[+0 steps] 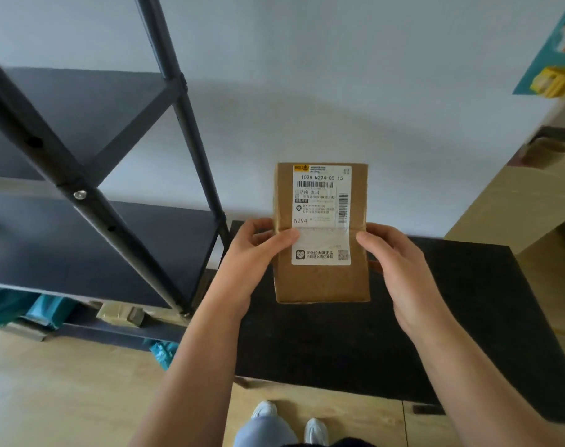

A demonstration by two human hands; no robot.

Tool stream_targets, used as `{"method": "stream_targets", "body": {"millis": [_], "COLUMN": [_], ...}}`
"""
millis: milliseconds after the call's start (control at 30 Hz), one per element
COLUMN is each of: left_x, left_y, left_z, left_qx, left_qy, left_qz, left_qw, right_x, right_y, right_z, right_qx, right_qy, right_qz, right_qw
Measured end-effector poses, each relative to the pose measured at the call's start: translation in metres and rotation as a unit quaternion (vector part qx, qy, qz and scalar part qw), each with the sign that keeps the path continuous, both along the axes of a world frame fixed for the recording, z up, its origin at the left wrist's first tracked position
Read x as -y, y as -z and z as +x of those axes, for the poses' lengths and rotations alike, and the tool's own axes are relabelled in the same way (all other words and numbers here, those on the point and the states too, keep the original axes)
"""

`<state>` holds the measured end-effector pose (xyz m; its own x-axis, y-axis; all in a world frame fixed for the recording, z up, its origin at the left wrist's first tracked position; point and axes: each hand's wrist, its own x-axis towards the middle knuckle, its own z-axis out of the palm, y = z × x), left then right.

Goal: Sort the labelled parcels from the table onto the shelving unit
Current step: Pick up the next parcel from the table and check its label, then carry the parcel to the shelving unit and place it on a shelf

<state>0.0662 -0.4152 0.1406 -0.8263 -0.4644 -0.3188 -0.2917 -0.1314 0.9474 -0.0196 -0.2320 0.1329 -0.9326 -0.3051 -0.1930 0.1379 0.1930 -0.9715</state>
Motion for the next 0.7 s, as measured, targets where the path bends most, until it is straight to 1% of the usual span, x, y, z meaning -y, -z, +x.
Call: {"method": "stream_targets", "body": {"millis": [233, 433, 567, 700], "left_x": [0.0, 0.015, 0.033, 0.055], "left_y": [0.037, 0.041, 0.045, 0.047], "left_z": [0.054, 0.114, 0.175, 0.256], "left_qx": [0.058, 0.081, 0.091, 0.094], "left_qy": [-0.039, -0.067, -0.094, -0.143], "left_qz": [0.039, 0.059, 0.062, 0.06], "left_qw": [0.997, 0.993, 0.989, 0.983], "right_x": [0.012, 0.039, 0.068, 0.101], "right_y": [0.015, 0.019, 0.021, 0.026], "right_z": [0.036, 0.081, 0.133, 0.206], "right_qx": [0.022, 0.029, 0.039, 0.055], "right_qy": [-0.049, -0.079, -0.101, -0.141], "right_qz": [0.04, 0.059, 0.072, 0.083], "right_qw": [0.998, 0.995, 0.991, 0.985]}}
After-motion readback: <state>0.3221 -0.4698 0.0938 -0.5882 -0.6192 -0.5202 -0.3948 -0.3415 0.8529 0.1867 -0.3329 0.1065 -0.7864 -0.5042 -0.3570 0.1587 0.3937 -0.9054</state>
